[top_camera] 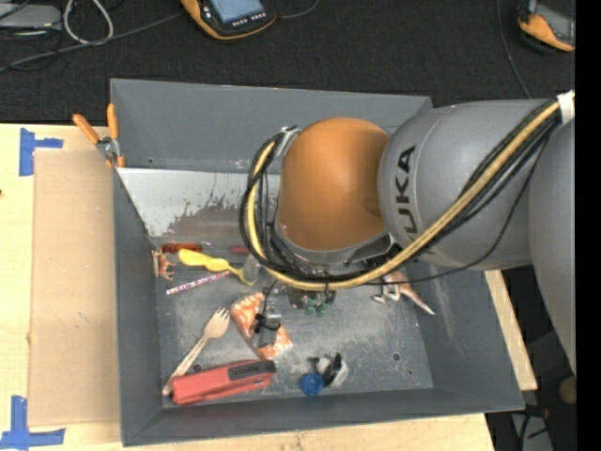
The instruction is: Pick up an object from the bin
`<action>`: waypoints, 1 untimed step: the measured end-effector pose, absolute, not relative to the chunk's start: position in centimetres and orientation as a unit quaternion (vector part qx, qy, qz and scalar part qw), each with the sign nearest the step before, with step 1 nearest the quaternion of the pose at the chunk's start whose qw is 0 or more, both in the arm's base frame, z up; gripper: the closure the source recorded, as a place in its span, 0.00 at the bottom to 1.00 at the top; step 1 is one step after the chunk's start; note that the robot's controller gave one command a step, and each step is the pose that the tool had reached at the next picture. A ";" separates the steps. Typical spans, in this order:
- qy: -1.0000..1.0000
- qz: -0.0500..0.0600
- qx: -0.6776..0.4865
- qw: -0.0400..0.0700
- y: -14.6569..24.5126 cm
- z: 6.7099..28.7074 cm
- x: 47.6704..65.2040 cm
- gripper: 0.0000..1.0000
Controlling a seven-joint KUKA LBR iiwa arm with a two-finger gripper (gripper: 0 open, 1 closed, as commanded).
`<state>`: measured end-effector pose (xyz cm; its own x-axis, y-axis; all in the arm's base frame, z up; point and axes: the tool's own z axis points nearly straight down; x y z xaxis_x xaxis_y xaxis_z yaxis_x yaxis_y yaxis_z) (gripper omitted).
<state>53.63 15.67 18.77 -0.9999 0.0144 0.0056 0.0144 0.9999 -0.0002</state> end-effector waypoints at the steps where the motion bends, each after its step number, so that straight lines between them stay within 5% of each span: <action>1: -1.000 -0.001 0.016 0.001 8.7 15.3 53.8 0.00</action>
Offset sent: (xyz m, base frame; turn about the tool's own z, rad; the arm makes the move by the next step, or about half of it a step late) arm -0.0090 -0.0610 -0.0082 -0.1296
